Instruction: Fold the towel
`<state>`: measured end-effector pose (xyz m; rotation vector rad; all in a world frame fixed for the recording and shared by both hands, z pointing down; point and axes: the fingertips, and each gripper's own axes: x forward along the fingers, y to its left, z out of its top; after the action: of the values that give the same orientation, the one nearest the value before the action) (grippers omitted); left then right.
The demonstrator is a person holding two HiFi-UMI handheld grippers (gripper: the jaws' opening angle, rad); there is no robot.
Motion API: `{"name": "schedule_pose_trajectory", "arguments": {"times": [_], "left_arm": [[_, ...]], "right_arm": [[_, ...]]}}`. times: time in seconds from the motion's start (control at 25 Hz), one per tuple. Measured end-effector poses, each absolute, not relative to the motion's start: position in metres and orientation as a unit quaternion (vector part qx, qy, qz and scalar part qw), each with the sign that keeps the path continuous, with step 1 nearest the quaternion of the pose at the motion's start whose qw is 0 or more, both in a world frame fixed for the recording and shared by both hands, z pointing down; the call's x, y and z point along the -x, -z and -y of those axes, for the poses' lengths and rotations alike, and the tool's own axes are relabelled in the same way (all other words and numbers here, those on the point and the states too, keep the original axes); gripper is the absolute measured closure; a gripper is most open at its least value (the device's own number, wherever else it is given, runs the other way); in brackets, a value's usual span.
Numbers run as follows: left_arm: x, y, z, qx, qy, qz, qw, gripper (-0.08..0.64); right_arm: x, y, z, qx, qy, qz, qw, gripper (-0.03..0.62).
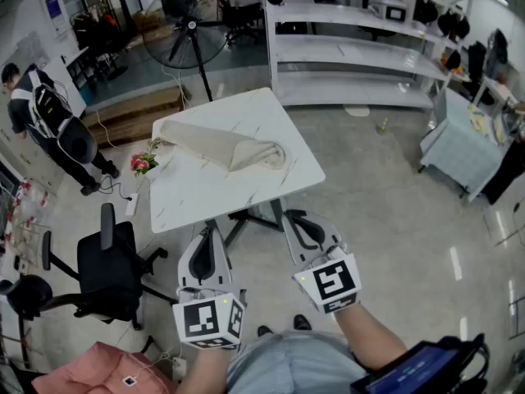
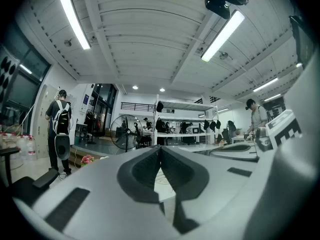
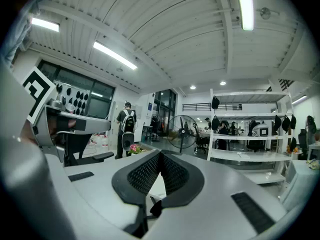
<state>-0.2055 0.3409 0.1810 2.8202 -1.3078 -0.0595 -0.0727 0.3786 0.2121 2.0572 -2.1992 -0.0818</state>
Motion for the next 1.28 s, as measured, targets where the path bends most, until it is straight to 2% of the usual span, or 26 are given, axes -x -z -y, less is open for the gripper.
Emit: {"name": "schedule_pose_trajectory", "arguments": {"times": [0.4, 0.48, 0.6, 0.84, 1.28], "left_arm": [[0.185, -0.196, -0.348, -0.903, 0.006, 0.428, 0.028, 0.552], [0.177, -0.201, -0.350, -0.902, -0.002, 0.431, 0.031, 0.552], [0.166, -0.205, -0.351, -0.899, -0.014, 0.437, 0.029, 0.552], [0.156, -0.221, -0.345, -0.891, -0.032, 0.453, 0.029, 0.552], [0.164, -0.251, -0.247, -0.874, -0.038, 0.482, 0.049, 0.552]], "right_arm": [[0.057, -0.217, -0.386, -0.668, 0.033, 0.741, 0.056, 0.577], [0.051, -0.219, -0.385, -0.659, 0.026, 0.750, 0.050, 0.535], [0.044, -0.225, -0.381, -0.641, 0.025, 0.764, 0.060, 0.509], [0.035, -0.238, -0.367, -0.613, 0.021, 0.787, 0.069, 0.503], [0.026, -0.267, -0.264, -0.590, 0.015, 0.802, 0.097, 0.503]]}}
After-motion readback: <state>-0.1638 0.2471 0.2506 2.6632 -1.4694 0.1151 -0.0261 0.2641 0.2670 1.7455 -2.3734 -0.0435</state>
